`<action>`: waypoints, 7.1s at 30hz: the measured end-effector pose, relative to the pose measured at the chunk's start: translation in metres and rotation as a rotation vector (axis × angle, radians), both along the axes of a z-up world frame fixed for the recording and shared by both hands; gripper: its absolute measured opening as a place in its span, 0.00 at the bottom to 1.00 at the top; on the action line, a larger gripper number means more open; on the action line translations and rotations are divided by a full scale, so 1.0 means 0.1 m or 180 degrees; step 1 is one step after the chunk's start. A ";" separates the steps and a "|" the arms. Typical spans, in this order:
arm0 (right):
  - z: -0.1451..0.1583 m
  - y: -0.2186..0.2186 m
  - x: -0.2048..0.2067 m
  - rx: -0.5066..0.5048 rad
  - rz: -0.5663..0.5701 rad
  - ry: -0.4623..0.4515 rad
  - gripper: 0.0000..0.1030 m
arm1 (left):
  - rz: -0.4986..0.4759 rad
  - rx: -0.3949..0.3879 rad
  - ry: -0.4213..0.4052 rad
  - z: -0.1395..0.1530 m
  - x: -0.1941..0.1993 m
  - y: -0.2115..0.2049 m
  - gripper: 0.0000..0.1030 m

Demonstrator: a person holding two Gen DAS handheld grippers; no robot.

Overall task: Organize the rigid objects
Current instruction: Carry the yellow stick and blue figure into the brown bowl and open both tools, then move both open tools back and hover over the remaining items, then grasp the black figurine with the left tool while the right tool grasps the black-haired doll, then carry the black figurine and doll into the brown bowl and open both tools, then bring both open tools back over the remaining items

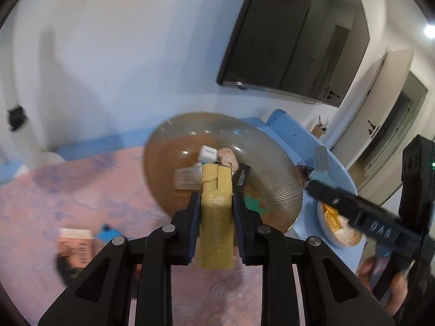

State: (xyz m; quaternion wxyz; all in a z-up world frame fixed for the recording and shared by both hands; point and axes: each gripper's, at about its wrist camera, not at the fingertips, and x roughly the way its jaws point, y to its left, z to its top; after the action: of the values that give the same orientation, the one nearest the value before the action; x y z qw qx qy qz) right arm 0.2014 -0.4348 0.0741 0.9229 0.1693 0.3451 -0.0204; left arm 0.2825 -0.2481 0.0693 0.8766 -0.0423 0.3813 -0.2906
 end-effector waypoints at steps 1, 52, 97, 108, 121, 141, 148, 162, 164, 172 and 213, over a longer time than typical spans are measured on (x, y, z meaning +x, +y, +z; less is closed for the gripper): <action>-0.03 0.00 0.04 -0.0028 -0.0015 0.0048 0.47 | 0.0009 0.0010 -0.0016 -0.02 0.01 -0.07 0.20; -1.33 2.42 -0.06 -0.0920 0.1236 0.0835 1.00 | 0.1866 0.1077 0.0556 -1.23 -1.07 2.49 1.00; -1.34 2.42 -0.15 -0.0909 0.1282 0.0825 1.00 | 0.1850 0.1151 0.0536 -1.20 -1.12 2.46 1.00; -1.13 2.17 -0.28 -0.0804 0.1259 0.0820 1.00 | 0.1057 0.1083 0.0374 -0.85 -0.93 2.22 0.99; -0.84 2.18 0.15 -0.0676 0.1569 0.0682 0.54 | 0.0140 0.0413 0.0526 -0.74 -0.04 1.77 0.65; -0.90 2.13 0.09 -0.0549 0.1527 0.0423 0.32 | 0.0147 0.0094 0.0231 -0.63 -0.44 1.90 0.30; -0.89 1.90 -0.42 -0.0384 0.1537 0.0475 0.32 | 0.0354 0.0156 0.0306 -0.73 -0.93 2.11 0.30; -1.19 2.02 -0.52 -0.0261 0.1516 0.0717 0.57 | 0.0580 0.0278 0.0335 -1.07 -1.03 2.15 0.31; -1.21 2.10 -0.50 -0.0407 0.1439 0.0707 0.47 | 0.0580 0.0286 0.0334 -1.07 -1.04 2.15 0.31; -0.98 2.05 -0.59 -0.0694 0.1326 0.0454 0.32 | 0.0488 0.0411 0.0225 -0.89 -1.02 1.97 0.30; 0.04 0.44 -0.14 -0.0122 0.0284 0.0001 0.60 | 0.0225 -0.0311 -0.0291 0.49 -0.45 1.27 0.79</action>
State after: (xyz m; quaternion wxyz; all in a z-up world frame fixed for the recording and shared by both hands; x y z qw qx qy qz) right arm 0.1877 -0.3907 0.0777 0.9259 0.1360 0.3520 0.0142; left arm 0.2379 -0.1212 0.1178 0.8996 -0.0852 0.3245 -0.2794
